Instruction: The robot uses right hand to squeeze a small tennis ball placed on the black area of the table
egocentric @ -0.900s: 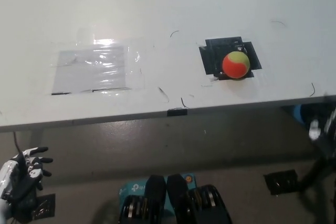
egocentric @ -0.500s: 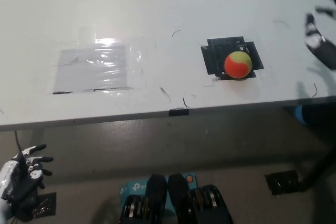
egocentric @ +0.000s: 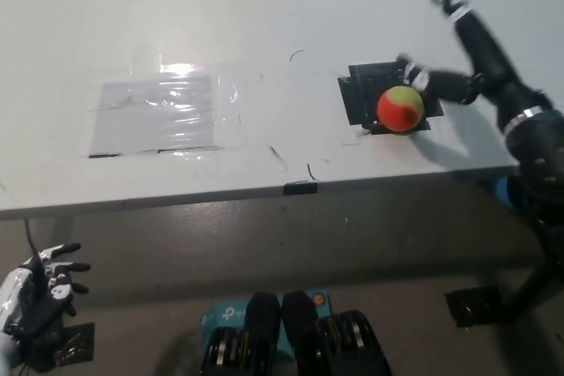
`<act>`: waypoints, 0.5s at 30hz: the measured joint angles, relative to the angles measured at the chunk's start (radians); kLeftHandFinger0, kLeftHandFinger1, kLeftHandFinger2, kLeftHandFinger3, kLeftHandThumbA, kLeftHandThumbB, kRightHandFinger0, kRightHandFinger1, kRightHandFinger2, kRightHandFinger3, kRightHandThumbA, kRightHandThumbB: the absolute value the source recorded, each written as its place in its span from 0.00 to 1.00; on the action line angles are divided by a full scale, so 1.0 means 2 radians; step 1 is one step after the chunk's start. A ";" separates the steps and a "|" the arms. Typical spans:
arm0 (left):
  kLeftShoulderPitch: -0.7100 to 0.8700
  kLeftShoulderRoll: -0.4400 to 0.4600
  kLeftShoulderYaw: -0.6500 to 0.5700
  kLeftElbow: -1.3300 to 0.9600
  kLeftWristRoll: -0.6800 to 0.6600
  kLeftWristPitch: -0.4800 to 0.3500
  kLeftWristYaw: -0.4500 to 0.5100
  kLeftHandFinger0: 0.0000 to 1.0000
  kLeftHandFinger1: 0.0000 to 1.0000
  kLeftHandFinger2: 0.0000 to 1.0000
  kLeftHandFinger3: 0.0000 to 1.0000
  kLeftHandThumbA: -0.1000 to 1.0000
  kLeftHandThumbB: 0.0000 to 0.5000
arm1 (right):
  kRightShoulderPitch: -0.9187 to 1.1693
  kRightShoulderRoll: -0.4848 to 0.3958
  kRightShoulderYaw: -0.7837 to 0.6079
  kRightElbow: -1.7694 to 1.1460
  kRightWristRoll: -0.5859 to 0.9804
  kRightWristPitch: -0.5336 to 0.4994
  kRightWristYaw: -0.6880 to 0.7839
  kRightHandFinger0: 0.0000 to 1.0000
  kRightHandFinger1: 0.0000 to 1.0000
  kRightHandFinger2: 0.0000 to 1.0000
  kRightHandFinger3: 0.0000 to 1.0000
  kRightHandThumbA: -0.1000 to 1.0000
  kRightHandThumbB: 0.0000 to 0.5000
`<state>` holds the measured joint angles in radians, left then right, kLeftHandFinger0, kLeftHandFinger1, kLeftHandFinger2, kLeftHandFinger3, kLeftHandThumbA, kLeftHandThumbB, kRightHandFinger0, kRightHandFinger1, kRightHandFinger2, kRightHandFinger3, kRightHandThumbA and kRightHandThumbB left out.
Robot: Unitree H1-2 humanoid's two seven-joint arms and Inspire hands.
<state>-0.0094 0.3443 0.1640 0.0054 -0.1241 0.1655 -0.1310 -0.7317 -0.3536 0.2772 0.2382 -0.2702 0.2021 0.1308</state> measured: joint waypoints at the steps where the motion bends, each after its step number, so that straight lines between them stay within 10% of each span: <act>1: 0.000 0.000 0.000 0.000 0.000 0.000 0.000 0.33 0.45 0.58 0.72 0.16 0.00 | -0.003 -0.003 0.010 0.011 -0.007 0.001 0.004 1.00 1.00 1.00 1.00 0.74 0.88; 15: -0.003 0.000 0.000 0.000 0.000 0.002 -0.005 0.32 0.44 0.55 0.68 0.26 0.00 | -0.025 -0.007 0.064 0.138 -0.065 -0.007 0.016 1.00 1.00 1.00 1.00 0.76 0.90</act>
<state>-0.0154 0.3450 0.1639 0.0062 -0.1244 0.1686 -0.1405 -0.7817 -0.3674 0.4058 0.5139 -0.3996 0.1873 0.1636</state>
